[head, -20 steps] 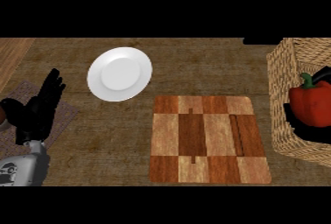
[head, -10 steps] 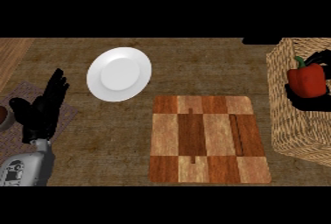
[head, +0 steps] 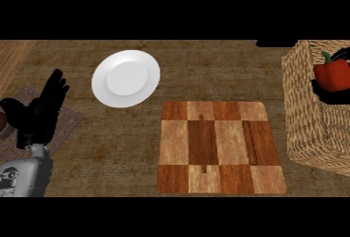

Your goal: Pick the bell pepper from the cutting board and place it in the basket

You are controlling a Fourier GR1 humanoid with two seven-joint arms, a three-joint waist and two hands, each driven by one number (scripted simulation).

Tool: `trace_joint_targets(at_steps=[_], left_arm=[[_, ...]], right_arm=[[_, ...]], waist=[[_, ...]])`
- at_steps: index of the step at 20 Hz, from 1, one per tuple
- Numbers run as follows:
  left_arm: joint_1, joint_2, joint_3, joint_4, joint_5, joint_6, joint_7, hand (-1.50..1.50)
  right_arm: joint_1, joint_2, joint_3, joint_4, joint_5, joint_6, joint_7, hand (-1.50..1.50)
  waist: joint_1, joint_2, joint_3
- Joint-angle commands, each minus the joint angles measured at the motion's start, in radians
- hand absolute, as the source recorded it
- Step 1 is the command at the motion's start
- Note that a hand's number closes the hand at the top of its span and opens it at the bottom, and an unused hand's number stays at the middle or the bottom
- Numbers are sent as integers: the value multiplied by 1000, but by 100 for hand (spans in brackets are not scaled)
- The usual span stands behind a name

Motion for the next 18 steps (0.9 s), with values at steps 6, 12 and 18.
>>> trace_joint_targets(at_steps=[6, 12, 18], left_arm=[[4, -4, -4, -2, -13, 9, -8, 0], [21, -35, -26, -10, -29, 27, -18, 0], [9, -24, -27, -32, -32, 21, 19, 0]], right_arm=[[31, -209, 148, -19, 383, -150, -327, 150], [-34, -175, 174, 127, 529, -319, -418, 150], [-181, -105, 153, 375, 597, -370, -458, 150]], waist=[[8, 6, 1], [7, 2, 0], [5, 1, 0]])
